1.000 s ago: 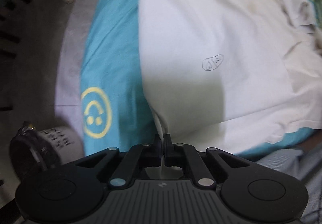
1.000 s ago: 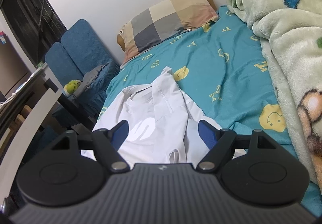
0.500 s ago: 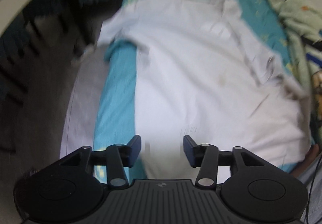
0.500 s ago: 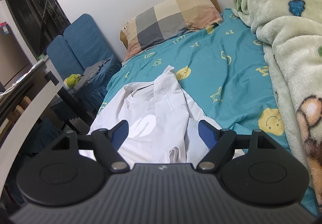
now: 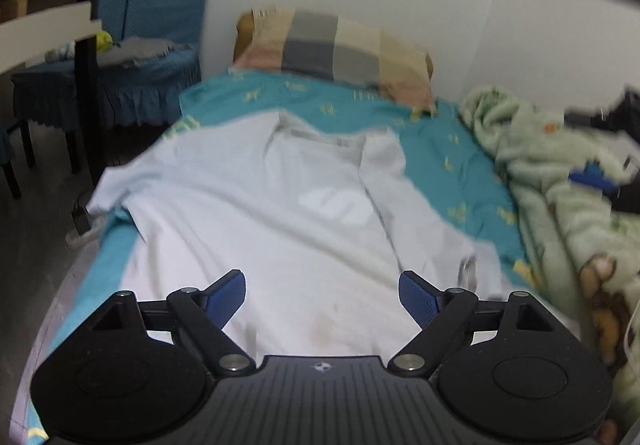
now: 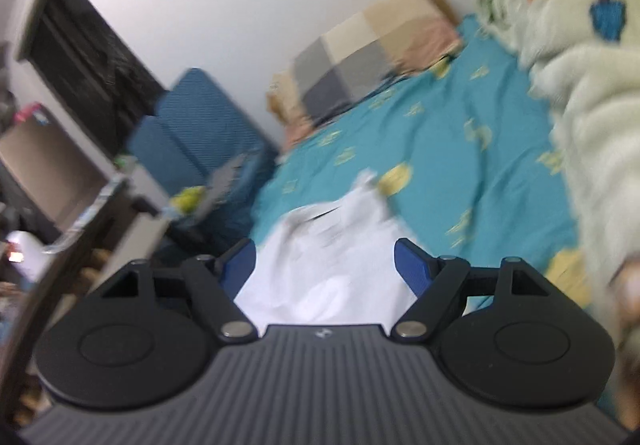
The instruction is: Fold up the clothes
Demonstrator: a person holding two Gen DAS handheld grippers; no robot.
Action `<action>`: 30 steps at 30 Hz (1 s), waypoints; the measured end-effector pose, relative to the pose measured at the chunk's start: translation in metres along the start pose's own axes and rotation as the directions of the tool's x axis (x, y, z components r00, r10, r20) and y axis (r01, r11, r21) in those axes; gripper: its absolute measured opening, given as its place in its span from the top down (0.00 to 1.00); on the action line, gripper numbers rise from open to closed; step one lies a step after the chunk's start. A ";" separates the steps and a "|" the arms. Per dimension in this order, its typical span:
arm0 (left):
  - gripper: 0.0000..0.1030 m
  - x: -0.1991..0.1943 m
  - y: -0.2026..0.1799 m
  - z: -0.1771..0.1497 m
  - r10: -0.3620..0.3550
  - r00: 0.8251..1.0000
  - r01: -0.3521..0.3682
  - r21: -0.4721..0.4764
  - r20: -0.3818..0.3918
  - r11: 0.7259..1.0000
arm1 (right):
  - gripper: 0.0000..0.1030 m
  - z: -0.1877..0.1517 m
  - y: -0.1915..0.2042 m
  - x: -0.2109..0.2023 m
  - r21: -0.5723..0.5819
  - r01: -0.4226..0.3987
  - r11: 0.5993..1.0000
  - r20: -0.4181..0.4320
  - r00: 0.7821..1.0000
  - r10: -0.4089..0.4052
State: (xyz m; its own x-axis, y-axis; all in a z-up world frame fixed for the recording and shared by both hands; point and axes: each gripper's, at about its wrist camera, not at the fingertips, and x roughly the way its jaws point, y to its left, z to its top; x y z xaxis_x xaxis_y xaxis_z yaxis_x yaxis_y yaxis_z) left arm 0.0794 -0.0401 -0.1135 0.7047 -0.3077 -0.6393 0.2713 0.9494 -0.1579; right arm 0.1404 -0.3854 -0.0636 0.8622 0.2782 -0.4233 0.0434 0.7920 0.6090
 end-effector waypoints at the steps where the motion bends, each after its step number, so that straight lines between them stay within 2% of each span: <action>1: 0.17 0.006 -0.002 -0.003 -0.008 1.000 0.008 0.037 -0.009 0.999 | 0.22 0.004 -0.006 0.011 0.007 0.025 1.000 -0.018 1.000 -0.025; 5: 0.14 0.024 0.001 -0.010 0.017 1.000 -0.017 0.052 -0.013 0.999 | 0.23 0.012 -0.031 0.065 0.037 0.085 0.996 -0.144 0.986 -0.078; 7: 0.14 0.030 0.010 -0.010 0.026 0.999 -0.025 0.009 -0.024 1.000 | 0.26 0.004 -0.026 0.087 -0.063 0.109 0.992 -0.211 0.970 -0.120; 9: 0.14 0.031 0.024 -0.008 0.019 0.999 -0.021 -0.050 -0.038 0.999 | 0.26 -0.013 -0.009 0.103 -0.217 0.042 0.975 -0.286 0.953 -0.105; 10: 0.14 0.028 0.030 -0.007 0.019 0.999 -0.022 -0.075 -0.036 0.997 | 0.27 -0.023 0.000 0.107 -0.258 -0.006 0.966 -0.326 0.942 -0.081; 12: 0.14 0.021 0.041 -0.006 0.025 0.999 -0.029 -0.114 -0.033 0.993 | 0.28 -0.042 0.015 0.115 -0.332 -0.105 0.937 -0.409 0.912 -0.042; 14: 0.14 0.018 0.049 -0.004 0.038 0.999 -0.043 -0.138 -0.037 0.990 | 0.34 -0.060 0.026 0.123 -0.408 -0.126 0.904 -0.448 0.891 -0.078; 17: 0.14 0.021 0.055 -0.004 0.027 0.998 -0.036 -0.170 -0.054 0.985 | 0.33 -0.080 0.031 0.136 -0.469 -0.107 0.876 -0.477 0.866 -0.150; 20: 0.14 0.023 0.055 -0.004 0.029 0.998 -0.039 -0.169 -0.061 0.985 | 0.34 -0.109 0.038 0.144 -0.599 -0.093 0.795 -0.467 0.847 -0.253; 21: 0.14 0.024 0.053 -0.004 0.034 0.998 -0.043 -0.159 -0.062 0.986 | 0.36 -0.114 0.041 0.147 -0.633 -0.087 0.769 -0.455 0.845 -0.279; 22: 0.14 0.024 0.051 -0.005 0.039 0.997 -0.048 -0.148 -0.063 0.988 | 0.45 -0.120 0.041 0.149 -0.660 -0.075 0.748 -0.439 0.846 -0.302; 23: 0.14 0.023 0.050 -0.005 0.044 0.997 -0.053 -0.139 -0.062 0.989 | 0.62 -0.122 0.041 0.150 -0.682 -0.054 0.730 -0.416 0.849 -0.326; 24: 0.14 0.022 0.048 -0.005 0.051 0.997 -0.058 -0.131 -0.061 0.990 | 0.74 -0.119 0.041 0.151 -0.692 -0.032 0.721 -0.397 0.851 -0.344; 25: 0.14 0.021 0.047 -0.006 0.057 0.997 -0.064 -0.123 -0.059 0.990 | 0.87 -0.111 0.039 0.149 -0.669 -0.010 0.743 -0.392 0.855 -0.341; 26: 0.14 0.019 0.046 -0.006 0.062 0.997 -0.068 -0.119 -0.055 0.991 | 0.88 -0.103 0.037 0.147 -0.645 0.011 0.764 -0.386 0.858 -0.338; 27: 0.14 0.017 0.045 -0.007 0.066 0.997 -0.071 -0.117 -0.050 0.991 | 0.89 -0.089 0.036 0.141 -0.616 0.037 0.787 -0.366 0.871 -0.328; 30: 0.14 0.012 0.045 -0.007 0.071 0.997 -0.075 -0.115 -0.041 0.991 | 0.90 -0.045 0.037 0.121 -0.536 0.119 0.836 -0.258 0.920 -0.296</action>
State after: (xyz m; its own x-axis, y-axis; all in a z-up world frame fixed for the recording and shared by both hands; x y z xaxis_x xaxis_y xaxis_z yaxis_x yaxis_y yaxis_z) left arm 0.0950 -0.0009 -0.1339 0.6948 -0.2370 -0.6791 0.1407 0.9707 -0.1949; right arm 0.2240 -0.2978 -0.1228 0.6502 0.1614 -0.7424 -0.1314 0.9863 0.0993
